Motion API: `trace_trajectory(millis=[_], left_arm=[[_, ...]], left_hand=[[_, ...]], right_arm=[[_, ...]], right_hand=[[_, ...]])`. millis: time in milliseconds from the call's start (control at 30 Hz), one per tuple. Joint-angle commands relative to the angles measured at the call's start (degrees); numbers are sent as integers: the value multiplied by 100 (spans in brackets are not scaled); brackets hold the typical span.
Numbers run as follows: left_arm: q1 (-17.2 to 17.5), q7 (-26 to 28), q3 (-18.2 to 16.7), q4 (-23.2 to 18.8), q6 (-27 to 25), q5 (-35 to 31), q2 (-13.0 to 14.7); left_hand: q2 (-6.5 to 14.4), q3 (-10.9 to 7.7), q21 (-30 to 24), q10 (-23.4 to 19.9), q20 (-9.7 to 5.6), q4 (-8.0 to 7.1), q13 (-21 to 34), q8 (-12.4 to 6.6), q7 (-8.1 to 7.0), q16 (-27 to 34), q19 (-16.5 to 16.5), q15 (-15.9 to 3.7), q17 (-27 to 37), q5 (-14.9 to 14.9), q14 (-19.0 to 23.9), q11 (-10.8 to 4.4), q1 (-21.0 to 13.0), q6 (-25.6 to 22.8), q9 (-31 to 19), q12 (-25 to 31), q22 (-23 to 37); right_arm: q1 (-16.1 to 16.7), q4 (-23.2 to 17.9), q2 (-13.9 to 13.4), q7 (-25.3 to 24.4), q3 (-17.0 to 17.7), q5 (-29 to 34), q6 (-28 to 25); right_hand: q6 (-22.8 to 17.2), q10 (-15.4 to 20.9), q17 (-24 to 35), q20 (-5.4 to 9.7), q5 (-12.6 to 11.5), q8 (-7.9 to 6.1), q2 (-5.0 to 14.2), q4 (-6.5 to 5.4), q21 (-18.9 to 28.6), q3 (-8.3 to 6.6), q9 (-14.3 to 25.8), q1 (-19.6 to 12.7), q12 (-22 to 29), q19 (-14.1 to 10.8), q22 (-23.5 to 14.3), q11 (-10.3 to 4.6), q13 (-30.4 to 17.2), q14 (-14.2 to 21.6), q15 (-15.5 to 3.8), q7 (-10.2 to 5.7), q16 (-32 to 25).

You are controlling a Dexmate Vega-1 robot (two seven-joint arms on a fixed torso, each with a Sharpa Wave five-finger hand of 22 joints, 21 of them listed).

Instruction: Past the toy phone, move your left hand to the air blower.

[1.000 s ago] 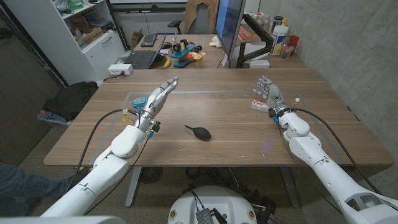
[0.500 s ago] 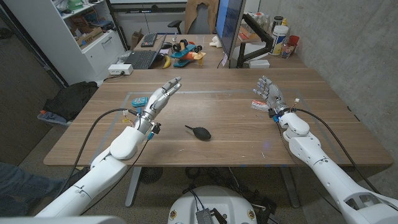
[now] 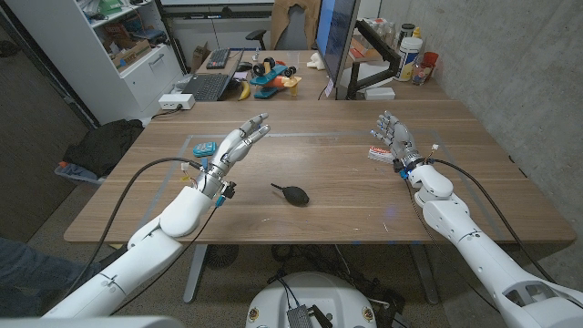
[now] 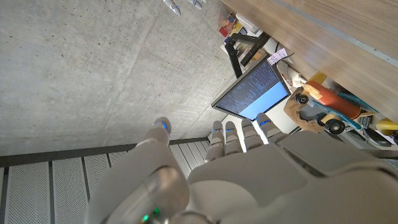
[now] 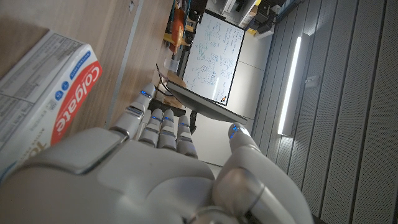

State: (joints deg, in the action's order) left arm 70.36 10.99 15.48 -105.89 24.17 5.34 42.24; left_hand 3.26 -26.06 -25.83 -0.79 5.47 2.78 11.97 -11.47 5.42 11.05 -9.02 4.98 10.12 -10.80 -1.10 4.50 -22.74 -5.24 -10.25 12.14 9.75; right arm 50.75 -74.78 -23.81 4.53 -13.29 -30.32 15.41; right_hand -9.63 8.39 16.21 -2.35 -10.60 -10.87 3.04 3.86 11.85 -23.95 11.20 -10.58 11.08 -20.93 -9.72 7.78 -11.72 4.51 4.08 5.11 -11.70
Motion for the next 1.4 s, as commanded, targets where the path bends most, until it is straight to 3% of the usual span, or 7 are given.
trace_trajectory(millis=[33,733,1400], left_arm=[[172,435,-19,-416,-423,-611,238],[309,798,70,-1054,-1254,-1701,655],[69,638,532,-1629,-2336,-2487,1041]], left_hand=[[-7,-14,22,-8,-45,62,14,-24,2,-1,-46,41,15,12,3,20,-71,-64,-28,28,9],[10,-50,127,-51,-1,183,-1,-19,-41,10,-86,9,13,24,47,-8,-172,-130,-31,45,13],[10,-61,179,-133,66,271,-10,-16,-88,29,-17,-17,11,37,136,-31,-230,-199,-34,73,16]], right_arm=[[-17,44,5,28,16,-24,33],[-43,34,-12,40,5,-12,4],[-28,118,1,92,27,-63,46]], right_hand=[[-3,67,7,-11,-30,-40,64,-2,-8,18,-6,-17,47,-32,-17,12,2,66,-5,-14,-26],[-5,60,-16,-23,-31,-41,74,13,-20,41,-9,-12,43,-33,-17,17,10,61,-6,-22,-24],[-11,65,-36,-28,-32,-43,90,21,-34,67,-11,1,46,-26,-18,16,17,63,-6,-30,-29]])
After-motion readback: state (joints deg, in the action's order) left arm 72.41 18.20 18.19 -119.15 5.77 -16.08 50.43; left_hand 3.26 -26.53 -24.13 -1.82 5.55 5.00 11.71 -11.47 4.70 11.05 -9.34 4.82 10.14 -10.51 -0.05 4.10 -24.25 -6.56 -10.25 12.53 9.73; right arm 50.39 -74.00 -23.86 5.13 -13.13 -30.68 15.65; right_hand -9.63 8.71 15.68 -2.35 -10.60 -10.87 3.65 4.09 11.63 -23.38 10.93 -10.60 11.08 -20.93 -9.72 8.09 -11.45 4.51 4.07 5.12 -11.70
